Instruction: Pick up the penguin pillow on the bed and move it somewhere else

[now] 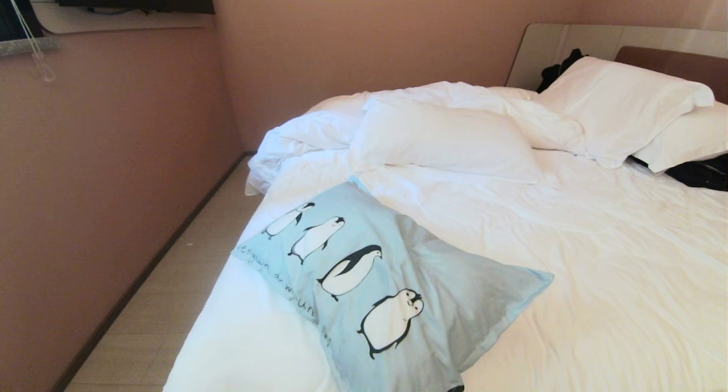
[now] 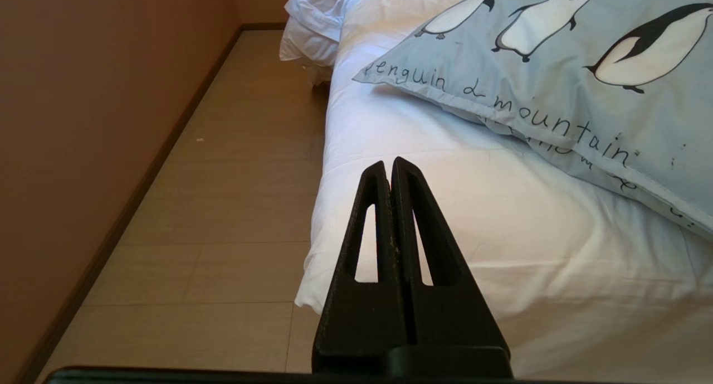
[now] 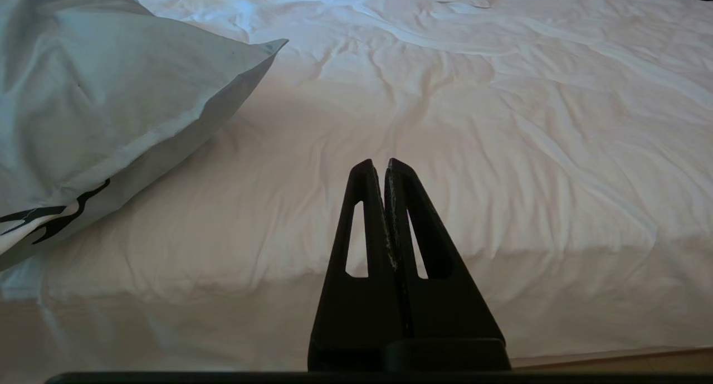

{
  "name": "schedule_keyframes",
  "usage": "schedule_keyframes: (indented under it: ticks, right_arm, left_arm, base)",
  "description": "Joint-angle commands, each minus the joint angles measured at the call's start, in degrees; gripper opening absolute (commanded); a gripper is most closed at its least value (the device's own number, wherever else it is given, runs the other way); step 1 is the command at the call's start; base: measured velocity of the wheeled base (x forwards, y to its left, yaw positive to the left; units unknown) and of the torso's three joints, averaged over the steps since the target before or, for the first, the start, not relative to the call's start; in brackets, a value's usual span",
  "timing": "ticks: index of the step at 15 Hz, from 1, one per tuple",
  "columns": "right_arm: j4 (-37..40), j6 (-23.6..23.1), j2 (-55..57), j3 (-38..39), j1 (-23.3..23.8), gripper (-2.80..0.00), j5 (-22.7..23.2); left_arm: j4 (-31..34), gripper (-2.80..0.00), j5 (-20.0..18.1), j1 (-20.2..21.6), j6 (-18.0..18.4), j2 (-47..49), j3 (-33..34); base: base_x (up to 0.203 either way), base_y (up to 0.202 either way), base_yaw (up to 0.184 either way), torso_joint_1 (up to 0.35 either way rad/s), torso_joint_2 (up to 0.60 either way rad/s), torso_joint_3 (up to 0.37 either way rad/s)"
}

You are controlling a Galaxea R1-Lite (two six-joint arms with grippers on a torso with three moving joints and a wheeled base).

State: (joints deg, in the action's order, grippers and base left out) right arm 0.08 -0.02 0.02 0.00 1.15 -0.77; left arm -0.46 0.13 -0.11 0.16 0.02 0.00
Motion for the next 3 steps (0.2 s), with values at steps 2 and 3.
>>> schedule_keyframes:
  ticks: [2, 3]
  right_arm:
    - [0.01, 0.0, -0.11, 0.0, 0.0, -2.8, -0.02]
    - [0.01, -0.06, -0.11, 0.0, 0.0, -2.8, -0.02]
  left_arm:
    - [0.02, -2.8, 0.04, 0.02, 0.02, -0.02, 0.0]
    - [-0.06, -2.8, 0.04, 0.02, 0.02, -0.02, 0.0]
  base:
    - [0.0, 0.0, 0.0, 0.0, 0.0, 0.0]
    - [0.0, 0.0, 0.0, 0.0, 0.0, 0.0]
